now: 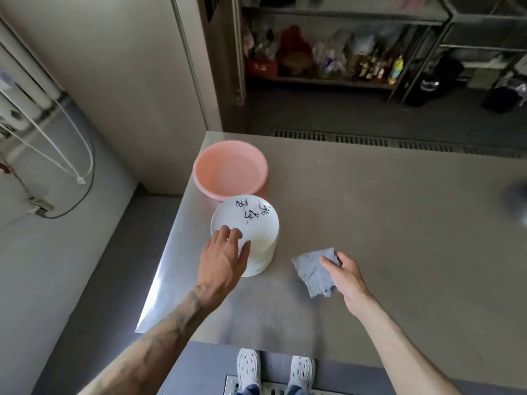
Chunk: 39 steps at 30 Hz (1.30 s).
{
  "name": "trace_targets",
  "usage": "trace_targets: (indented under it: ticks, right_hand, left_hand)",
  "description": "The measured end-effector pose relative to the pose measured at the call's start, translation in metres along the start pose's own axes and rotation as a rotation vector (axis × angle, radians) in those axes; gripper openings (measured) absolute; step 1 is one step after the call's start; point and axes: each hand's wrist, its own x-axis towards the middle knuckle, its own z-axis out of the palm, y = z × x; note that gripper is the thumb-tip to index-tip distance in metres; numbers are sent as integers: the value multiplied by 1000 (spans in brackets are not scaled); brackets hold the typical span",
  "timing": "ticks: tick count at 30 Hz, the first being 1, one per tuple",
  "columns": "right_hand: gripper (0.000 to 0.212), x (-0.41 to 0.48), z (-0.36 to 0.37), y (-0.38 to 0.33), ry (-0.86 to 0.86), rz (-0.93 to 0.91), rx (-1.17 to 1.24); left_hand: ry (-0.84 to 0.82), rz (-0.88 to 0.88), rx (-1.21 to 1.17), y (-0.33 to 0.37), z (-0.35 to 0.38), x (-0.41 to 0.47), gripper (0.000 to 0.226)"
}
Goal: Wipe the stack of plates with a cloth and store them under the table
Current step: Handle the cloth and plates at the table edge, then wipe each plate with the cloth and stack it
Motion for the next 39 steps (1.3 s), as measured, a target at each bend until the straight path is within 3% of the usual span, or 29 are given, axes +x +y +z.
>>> trace_targets:
  ticks: [5, 16, 25, 31, 35, 39]
  right_hand:
    - [9, 0, 11, -9, 11, -15, 16]
    - [14, 7, -13, 16, 91, 54, -9]
    - [10, 17, -42, 22, 10, 48, -31]
    - [9, 24, -65, 17, -61, 34, -32]
    - [12, 29, -86, 3, -74, 3, -8]
    - [10, 32, -109, -20, -32, -67, 74]
  left_hand:
    - [-115, -175, 107, -29, -5, 31, 44]
    - [-67, -384, -300, -48, 13, 46, 51]
    - [45, -591, -459, -38, 12, 41, 30]
    - [109, -687, -537, -15, 7, 26, 31]
    - [147, -610, -625, 20, 10, 18, 32]
    - [8, -456, -670, 67, 30, 11, 29]
